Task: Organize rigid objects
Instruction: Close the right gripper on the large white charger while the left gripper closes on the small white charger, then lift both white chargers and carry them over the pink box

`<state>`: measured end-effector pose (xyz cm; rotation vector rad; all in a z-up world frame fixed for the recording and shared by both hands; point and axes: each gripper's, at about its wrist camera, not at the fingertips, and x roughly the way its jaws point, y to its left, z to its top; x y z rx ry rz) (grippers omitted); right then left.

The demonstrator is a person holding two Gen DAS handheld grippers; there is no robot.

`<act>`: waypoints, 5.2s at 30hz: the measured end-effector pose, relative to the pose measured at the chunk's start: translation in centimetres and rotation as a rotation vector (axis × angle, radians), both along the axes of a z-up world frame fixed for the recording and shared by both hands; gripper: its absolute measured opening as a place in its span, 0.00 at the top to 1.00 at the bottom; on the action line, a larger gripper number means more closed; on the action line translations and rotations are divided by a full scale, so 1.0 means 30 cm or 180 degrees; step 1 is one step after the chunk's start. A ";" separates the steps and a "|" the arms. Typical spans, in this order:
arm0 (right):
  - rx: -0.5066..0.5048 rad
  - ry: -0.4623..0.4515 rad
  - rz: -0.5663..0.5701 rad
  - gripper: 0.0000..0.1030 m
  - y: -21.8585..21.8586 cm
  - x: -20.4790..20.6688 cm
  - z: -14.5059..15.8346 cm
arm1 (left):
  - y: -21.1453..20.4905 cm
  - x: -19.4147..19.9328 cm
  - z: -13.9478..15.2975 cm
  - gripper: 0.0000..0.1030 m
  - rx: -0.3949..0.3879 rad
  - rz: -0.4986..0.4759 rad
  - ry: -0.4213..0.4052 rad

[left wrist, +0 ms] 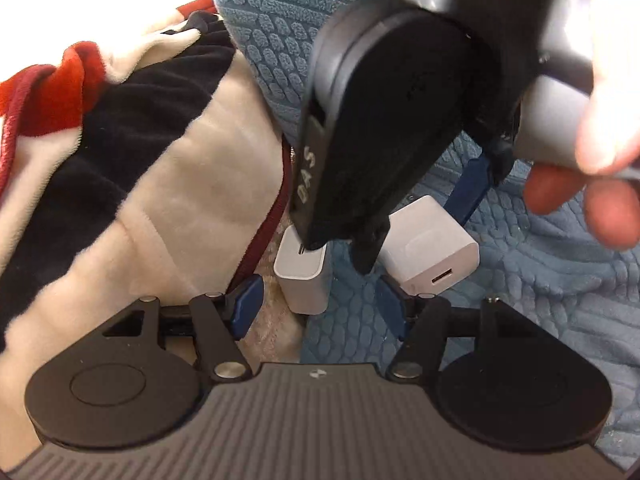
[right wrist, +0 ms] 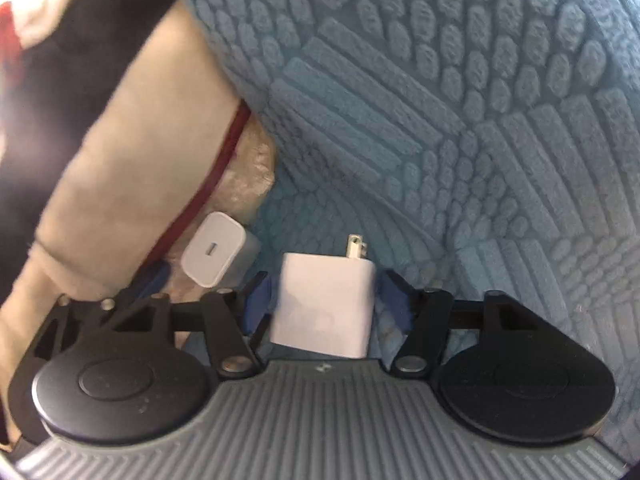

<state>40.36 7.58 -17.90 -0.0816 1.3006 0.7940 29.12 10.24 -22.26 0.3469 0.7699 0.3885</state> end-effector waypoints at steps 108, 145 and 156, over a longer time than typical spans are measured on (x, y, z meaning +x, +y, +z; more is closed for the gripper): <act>-0.0499 -0.0774 -0.0585 0.44 -0.566 -0.716 0.176 | -0.121 -0.567 0.248 0.70 -0.2223 0.0032 -0.0241; 0.0038 -0.1242 -0.1070 0.48 -0.869 -0.712 0.539 | -0.298 -0.500 0.547 0.70 -0.2275 -0.0501 -0.0508; 0.0121 -0.1648 -0.1161 0.48 -1.005 -0.680 0.751 | -0.455 -0.415 0.722 0.70 -0.2394 -0.0791 -0.0639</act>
